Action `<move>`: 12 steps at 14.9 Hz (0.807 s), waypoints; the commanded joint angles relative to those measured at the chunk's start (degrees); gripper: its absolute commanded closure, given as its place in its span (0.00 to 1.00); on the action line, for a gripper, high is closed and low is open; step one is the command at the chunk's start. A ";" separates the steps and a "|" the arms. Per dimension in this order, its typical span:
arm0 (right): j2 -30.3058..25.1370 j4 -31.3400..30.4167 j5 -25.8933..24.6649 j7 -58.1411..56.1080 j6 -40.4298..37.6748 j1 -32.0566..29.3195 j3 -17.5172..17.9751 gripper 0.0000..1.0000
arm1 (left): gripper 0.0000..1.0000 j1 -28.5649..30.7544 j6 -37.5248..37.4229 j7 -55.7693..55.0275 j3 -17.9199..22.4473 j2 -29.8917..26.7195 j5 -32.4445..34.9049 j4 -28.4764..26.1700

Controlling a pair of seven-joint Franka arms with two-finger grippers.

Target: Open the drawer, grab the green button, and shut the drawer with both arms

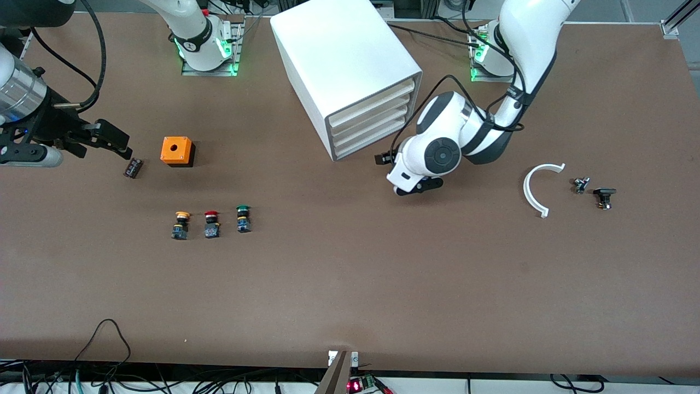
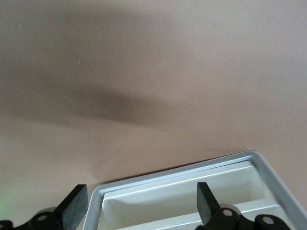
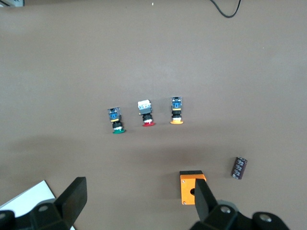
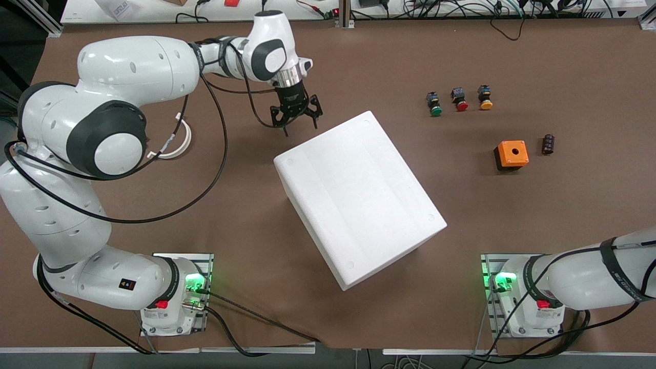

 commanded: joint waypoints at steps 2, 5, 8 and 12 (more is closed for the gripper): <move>0.96 5.10 0.58 1.05 -2.56 -5.07 4.56 0.01 | 0.00 1.49 -2.71 1.59 0.24 -0.81 7.04 3.84; 0.69 5.28 -1.86 1.32 -2.56 -14.68 16.44 0.01 | 0.00 4.57 -12.00 5.52 0.24 -1.86 10.57 11.11; 0.52 5.55 -4.25 0.87 -2.56 -17.14 19.26 0.01 | 0.00 7.11 -16.85 12.12 0.24 -2.39 14.53 17.10; -2.99 3.80 -4.25 1.40 -2.56 -17.15 19.00 0.01 | 0.00 11.58 -23.02 25.64 0.24 -5.98 14.28 22.03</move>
